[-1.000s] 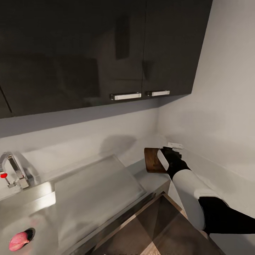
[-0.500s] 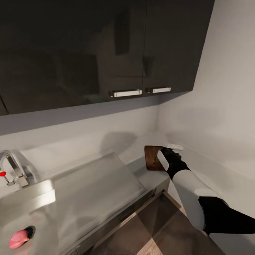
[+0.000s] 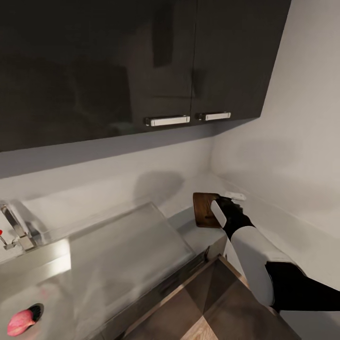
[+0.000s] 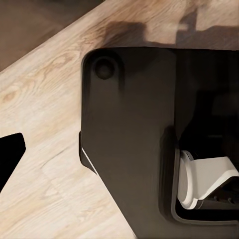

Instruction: In the kitchen, take the Vidalia onion out of the sink, dice it on the chopping board with the paring knife, put the diced onion into the bowl on the countertop, then place both the paring knife and the chopping board into the sink.

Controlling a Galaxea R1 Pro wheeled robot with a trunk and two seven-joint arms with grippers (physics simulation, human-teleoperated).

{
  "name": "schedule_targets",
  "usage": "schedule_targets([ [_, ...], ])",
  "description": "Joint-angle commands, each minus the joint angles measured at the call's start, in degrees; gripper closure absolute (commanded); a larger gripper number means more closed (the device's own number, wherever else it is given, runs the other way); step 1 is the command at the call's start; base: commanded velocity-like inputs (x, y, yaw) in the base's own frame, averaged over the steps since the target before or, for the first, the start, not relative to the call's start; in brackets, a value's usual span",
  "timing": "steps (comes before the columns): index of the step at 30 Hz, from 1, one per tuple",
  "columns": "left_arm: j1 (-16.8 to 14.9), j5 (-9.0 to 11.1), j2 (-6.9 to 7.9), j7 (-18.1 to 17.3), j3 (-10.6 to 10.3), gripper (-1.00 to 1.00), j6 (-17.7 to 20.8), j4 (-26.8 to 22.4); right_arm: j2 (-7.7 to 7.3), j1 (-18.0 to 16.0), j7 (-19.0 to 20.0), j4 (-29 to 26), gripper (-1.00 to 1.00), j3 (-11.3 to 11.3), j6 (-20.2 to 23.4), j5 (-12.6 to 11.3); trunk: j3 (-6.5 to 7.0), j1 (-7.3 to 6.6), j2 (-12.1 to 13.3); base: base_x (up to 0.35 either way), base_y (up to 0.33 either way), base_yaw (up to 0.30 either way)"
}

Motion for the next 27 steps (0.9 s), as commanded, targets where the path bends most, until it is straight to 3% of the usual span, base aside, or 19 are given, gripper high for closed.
schedule_targets([
  [1, 0.0, 0.2, 0.01, 0.0, 0.0, -1.0, -0.1, -0.1, 0.1, 0.0, -0.3, -0.1, -1.0, -0.9, 0.0, -0.4, -0.21, 0.04, -0.1, 0.045, 0.0, 0.0],
  [3, 0.0, 0.2, 0.01, 0.0, 0.0, -1.0, -0.1, -0.1, 0.34, 0.0, -0.4, -0.2, -1.0, -2.6, -0.5, -0.5, -0.4, 0.04, -0.1, 0.026, 0.0, 0.0],
  [6, 0.0, 0.2, 0.04, 0.0, 0.0, -1.0, -0.1, 0.0, 0.7, 0.0, -0.4, -0.3, -1.0, -7.0, -1.3, -0.5, -0.65, 0.04, -0.1, 0.01, 0.0, 0.0],
  [9, 0.0, 0.2, 0.01, 0.0, 0.0, -1.0, -0.1, 0.1, 0.89, 0.0, -0.5, -0.3, -1.0, -9.0, -1.5, -0.5, -0.89, 0.04, -0.1, 0.003, 0.0, 0.0],
  [27, 0.0, 0.2, 0.01, 0.0, 0.0, -1.0, -0.1, 1.0, 0.87, 0.0, -1.1, -0.3, -1.0, -9.9, -3.1, -0.5, -2.19, 0.04, -0.1, 0.0, 0.0, 0.0],
])
